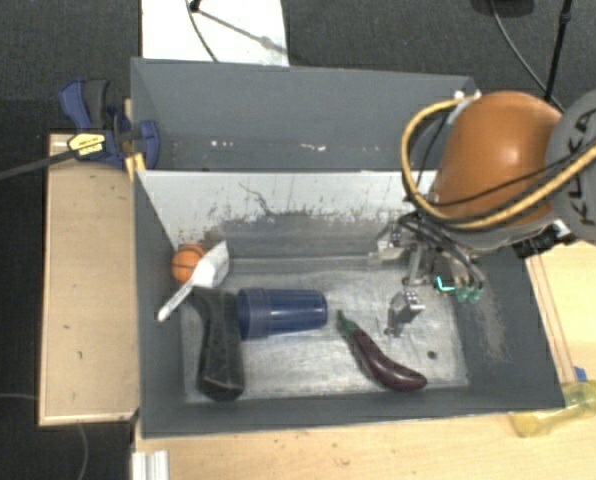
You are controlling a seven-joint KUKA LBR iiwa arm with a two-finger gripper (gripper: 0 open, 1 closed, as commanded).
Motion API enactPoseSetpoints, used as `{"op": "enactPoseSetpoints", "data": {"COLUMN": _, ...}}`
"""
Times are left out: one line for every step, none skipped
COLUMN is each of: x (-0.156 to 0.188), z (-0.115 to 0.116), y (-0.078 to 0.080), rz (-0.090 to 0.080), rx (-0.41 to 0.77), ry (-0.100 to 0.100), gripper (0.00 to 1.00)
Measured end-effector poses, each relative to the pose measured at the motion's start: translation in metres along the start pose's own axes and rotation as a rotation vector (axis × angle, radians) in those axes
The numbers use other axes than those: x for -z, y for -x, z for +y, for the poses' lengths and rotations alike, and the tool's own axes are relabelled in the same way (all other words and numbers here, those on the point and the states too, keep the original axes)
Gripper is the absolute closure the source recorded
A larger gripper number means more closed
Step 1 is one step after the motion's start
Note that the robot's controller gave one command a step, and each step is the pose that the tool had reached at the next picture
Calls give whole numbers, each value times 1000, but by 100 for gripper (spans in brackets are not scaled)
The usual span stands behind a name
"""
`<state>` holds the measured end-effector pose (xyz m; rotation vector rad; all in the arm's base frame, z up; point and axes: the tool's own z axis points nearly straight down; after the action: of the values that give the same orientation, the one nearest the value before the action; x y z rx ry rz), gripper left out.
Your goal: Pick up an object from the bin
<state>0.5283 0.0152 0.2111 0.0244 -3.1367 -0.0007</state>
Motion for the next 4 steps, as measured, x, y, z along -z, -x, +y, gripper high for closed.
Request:
{"op": "enactPoseSetpoints", "data": {"x": 4, "z": 0, "y": 2, "rz": -8, "rx": -1, "ry": 0, "gripper": 0}}
{"op": "enactPoseSetpoints", "data": {"x": -42, "z": 26, "y": -9, "rz": -15, "rx": -54, "ry": 0, "gripper": 0}}
{"op": "enactPoseSetpoints", "data": {"x": -138, "z": 31, "y": -3, "rz": -16, "rx": 137, "ry": 1, "gripper": 100}}
{"op": "enactPoseSetpoints", "data": {"x": -138, "z": 31, "y": -3, "rz": -16, "rx": 136, "ry": 1, "gripper": 100}}
